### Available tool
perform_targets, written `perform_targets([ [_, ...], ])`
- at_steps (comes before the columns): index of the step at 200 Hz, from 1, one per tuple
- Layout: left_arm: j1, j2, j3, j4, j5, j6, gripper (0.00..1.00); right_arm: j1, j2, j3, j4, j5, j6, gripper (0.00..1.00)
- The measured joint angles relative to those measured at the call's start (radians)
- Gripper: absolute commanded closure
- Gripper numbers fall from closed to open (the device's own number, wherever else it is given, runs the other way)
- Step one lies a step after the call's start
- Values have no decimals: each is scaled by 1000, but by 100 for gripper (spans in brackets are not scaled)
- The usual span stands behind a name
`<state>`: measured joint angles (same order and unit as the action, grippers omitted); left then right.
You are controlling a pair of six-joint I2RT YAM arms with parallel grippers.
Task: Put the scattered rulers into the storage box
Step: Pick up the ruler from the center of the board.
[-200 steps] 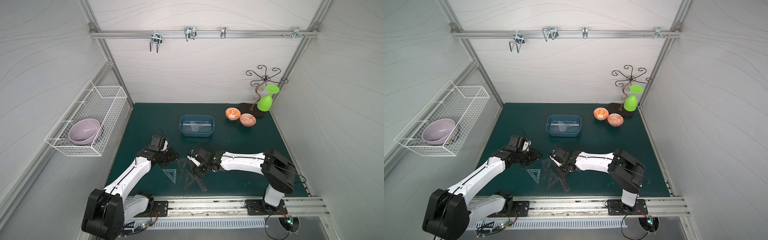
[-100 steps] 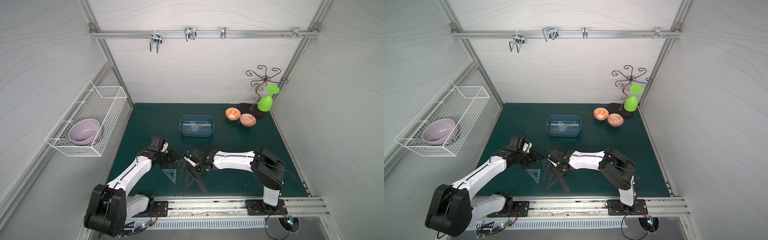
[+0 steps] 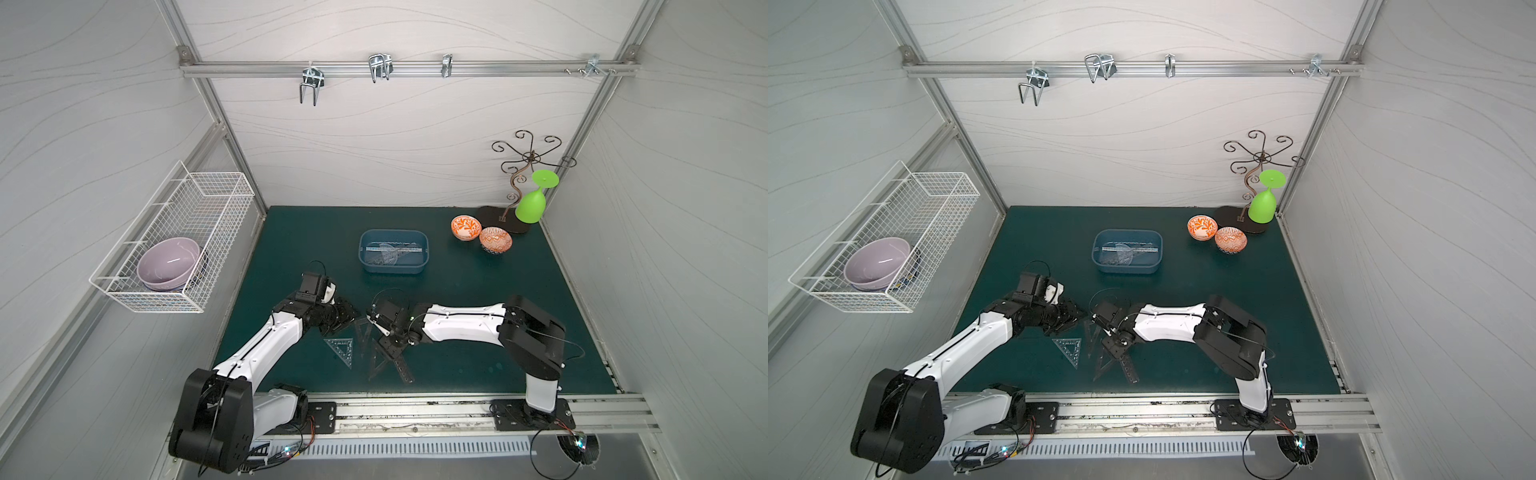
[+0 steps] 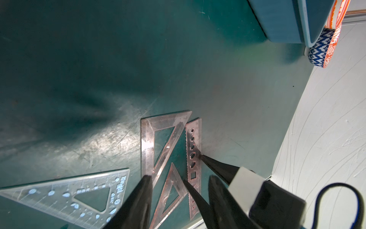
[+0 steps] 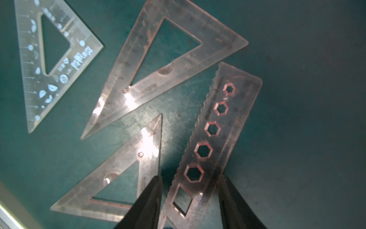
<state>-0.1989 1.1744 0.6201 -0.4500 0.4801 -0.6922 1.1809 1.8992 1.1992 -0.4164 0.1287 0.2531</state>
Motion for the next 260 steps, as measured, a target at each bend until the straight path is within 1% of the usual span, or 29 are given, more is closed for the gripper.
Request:
perform_targets([
  [39,5,0,0,4,7,0,50,-19,0,-8,0,43,-4,51],
  [76,5,2,0,7,7,0,50,-68,-13,-31,19,51,-13,52],
  [108,5,17,-2,16,18,-1,49,-117,-21,-38,25,45,-18,52],
  [124,4,24,-6,36,35,-4,49,-147,-41,-56,25,22,-17,50],
  [145,-11,32,-15,65,53,-15,49,-202,-112,-109,38,-78,6,48],
  [162,-51,37,-20,95,64,-28,49,-266,-208,-179,84,-208,55,48],
  [175,-92,45,-21,120,72,-39,49,-316,-269,-235,138,-312,98,50],
  [195,-143,76,-21,154,82,-48,50,-376,-311,-324,221,-439,162,55],
  [220,-164,112,-21,179,92,-56,50,-386,-315,-430,284,-546,229,61],
  [260,-182,139,-21,197,97,-61,50,-386,-314,-513,339,-645,286,63],
])
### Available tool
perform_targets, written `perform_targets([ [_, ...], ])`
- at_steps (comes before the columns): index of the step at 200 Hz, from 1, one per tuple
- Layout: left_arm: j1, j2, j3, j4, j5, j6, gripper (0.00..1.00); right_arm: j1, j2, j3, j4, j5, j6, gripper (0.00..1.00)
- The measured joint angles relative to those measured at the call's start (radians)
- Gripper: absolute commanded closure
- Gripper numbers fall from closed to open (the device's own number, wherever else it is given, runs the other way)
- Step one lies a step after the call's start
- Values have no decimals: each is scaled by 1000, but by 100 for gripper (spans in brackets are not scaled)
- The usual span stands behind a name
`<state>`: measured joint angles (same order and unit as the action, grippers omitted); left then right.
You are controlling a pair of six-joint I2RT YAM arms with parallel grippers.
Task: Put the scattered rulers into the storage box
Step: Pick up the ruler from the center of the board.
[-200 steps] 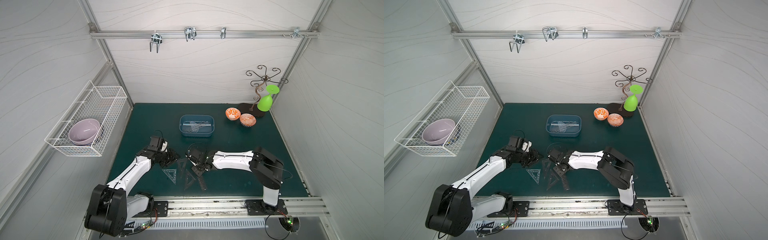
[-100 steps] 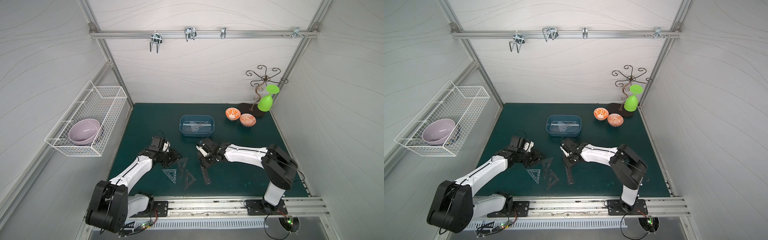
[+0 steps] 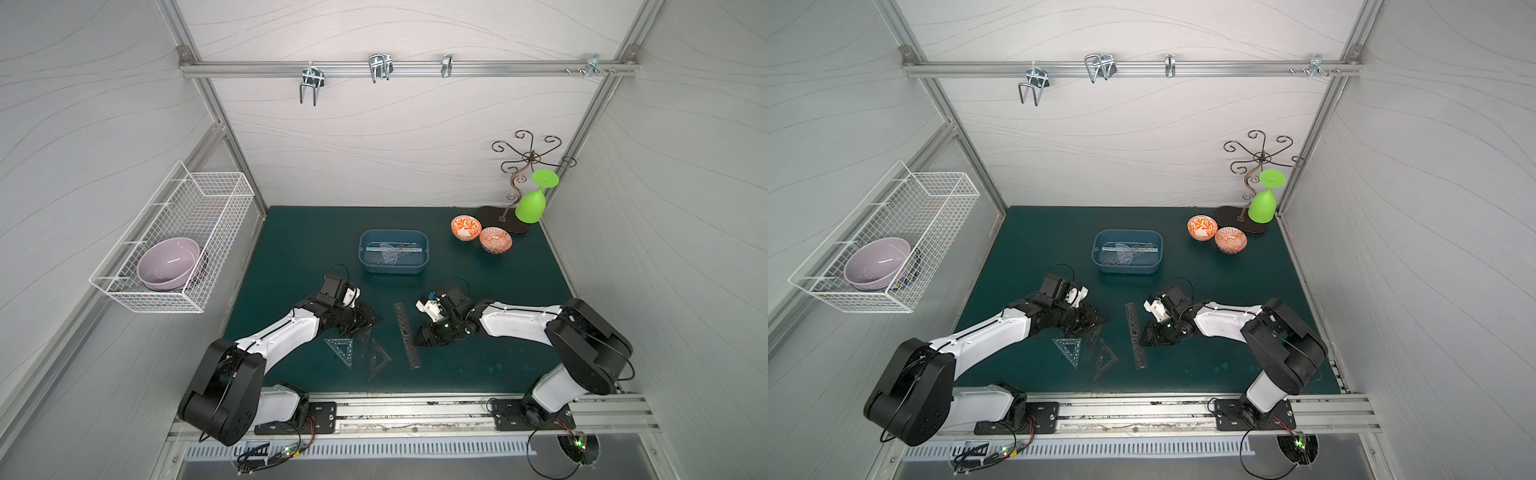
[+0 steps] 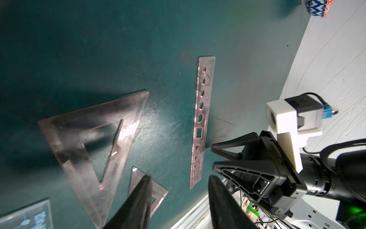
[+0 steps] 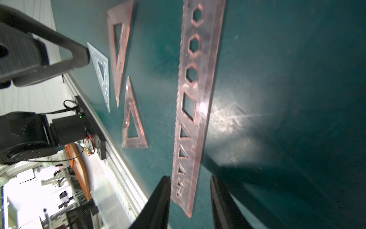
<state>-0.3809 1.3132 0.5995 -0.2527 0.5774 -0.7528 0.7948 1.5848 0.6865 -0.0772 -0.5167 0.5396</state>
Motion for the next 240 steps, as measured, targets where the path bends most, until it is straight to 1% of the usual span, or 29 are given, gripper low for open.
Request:
perform_targets([
  [55,-6,24,0,20,1,-3,50,0,32,-5,63,-61,17,65],
  [148,-13,70,6,47,4,-8,51,0,88,-7,124,-118,38,65],
  [174,-16,75,8,53,4,-11,51,-1,100,-5,138,-135,40,68],
  [186,-23,80,8,60,3,-14,53,-13,99,-5,138,-139,36,68],
  [199,-44,93,10,78,0,-26,55,-45,97,-9,145,-148,31,73],
  [209,-68,114,14,96,0,-37,57,-94,97,-14,163,-166,28,76],
  [226,-98,154,27,120,0,-48,59,-160,103,-5,183,-182,28,78],
  [240,-113,184,35,145,-1,-61,61,-174,120,24,204,-195,29,79],
])
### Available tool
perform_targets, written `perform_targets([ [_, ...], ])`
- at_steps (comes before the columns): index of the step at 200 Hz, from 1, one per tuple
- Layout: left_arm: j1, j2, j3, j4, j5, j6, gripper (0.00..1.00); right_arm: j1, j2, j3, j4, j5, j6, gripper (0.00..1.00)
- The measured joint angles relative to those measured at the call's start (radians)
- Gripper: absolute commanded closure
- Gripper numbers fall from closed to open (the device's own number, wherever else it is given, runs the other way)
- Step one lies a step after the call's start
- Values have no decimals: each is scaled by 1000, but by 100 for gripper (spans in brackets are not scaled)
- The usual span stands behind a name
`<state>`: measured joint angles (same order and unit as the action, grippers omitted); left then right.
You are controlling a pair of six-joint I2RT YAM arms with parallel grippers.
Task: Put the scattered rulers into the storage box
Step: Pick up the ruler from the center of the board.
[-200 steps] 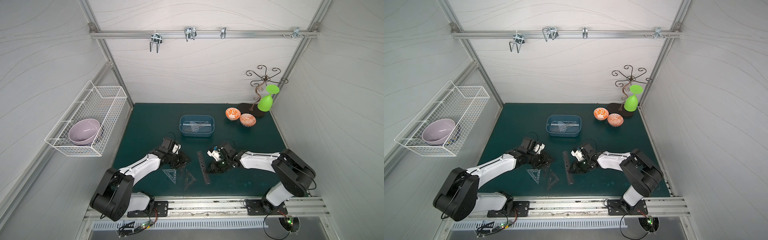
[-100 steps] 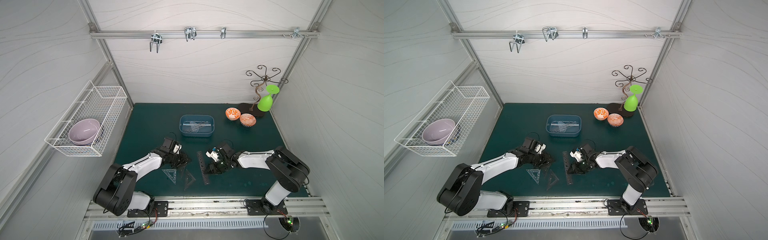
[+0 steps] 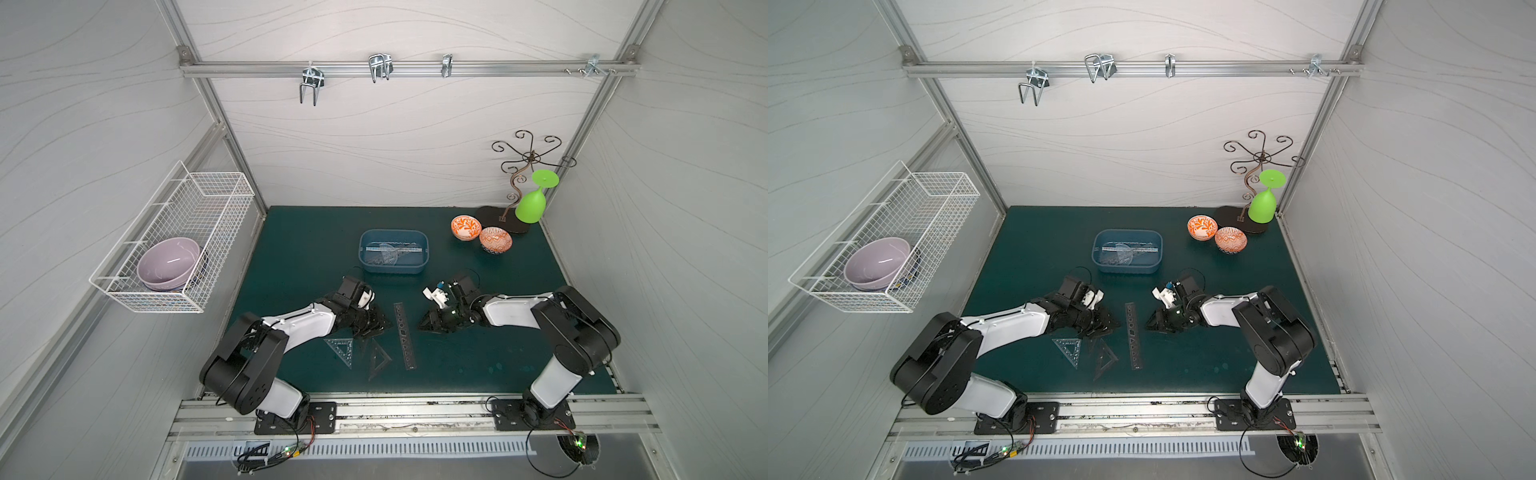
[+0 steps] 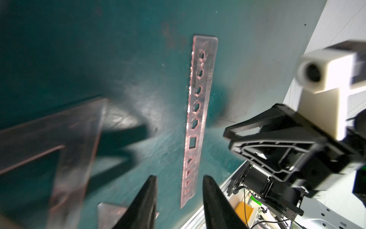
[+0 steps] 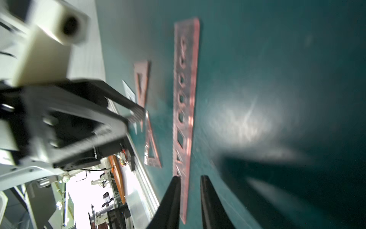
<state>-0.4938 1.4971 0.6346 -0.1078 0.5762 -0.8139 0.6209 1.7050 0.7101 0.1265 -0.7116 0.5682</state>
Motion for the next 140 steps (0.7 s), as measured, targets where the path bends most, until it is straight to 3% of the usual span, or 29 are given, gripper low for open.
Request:
perform_targets([
  [50,-5,52,19,39,-27,-28,64,11,68,109,39,-9,-18,87],
  [140,-6,116,71,54,-55,-33,64,14,170,142,57,-1,-18,88],
])
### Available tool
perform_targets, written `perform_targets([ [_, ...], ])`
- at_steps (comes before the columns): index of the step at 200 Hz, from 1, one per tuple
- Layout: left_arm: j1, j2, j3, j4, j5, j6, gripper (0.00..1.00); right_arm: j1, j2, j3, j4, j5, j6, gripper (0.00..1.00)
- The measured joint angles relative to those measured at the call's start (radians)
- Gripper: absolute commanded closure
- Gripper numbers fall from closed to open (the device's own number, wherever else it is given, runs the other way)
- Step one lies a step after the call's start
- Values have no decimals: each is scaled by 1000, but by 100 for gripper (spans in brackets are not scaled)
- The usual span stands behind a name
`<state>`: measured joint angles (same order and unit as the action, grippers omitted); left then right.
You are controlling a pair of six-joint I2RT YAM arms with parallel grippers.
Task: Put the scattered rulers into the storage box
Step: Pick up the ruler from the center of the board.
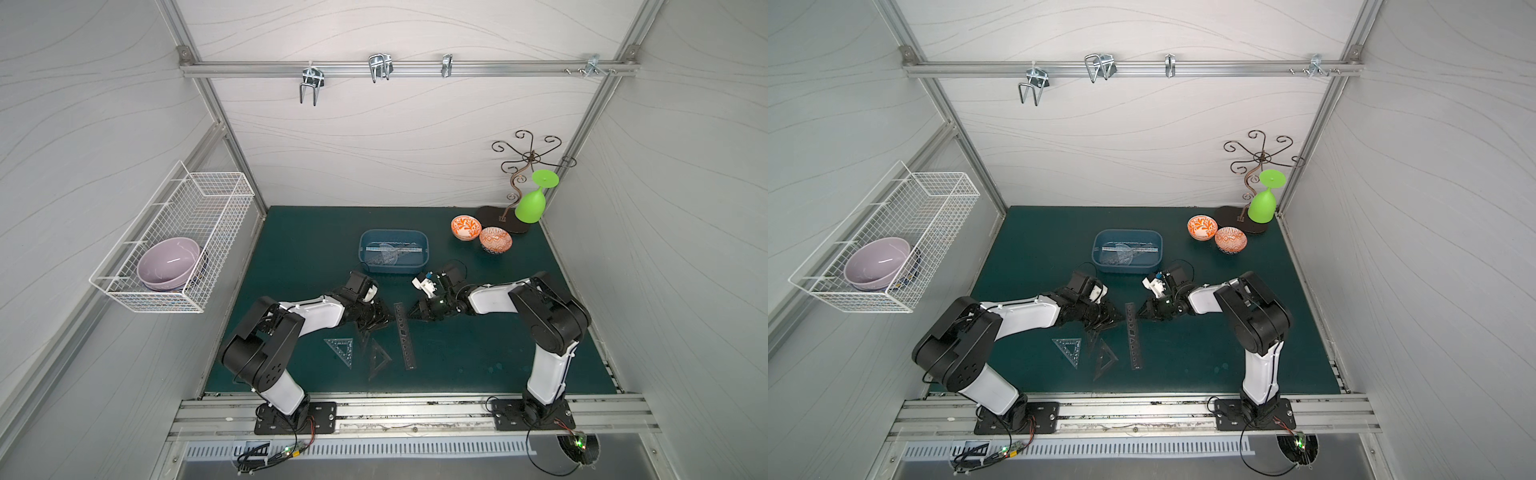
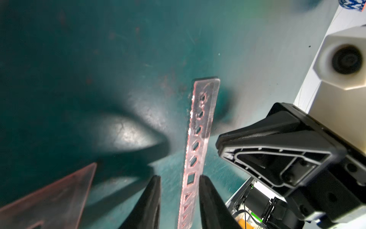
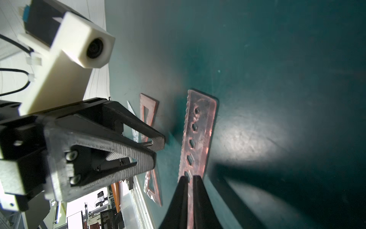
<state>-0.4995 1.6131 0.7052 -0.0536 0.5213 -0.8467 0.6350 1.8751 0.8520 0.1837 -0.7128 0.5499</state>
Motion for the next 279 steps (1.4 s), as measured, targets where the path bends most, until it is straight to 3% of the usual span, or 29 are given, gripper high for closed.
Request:
perform_targets([
  [279,-12,57,14,84,18,-18,63,15,27,-9,24,20,-31,90],
])
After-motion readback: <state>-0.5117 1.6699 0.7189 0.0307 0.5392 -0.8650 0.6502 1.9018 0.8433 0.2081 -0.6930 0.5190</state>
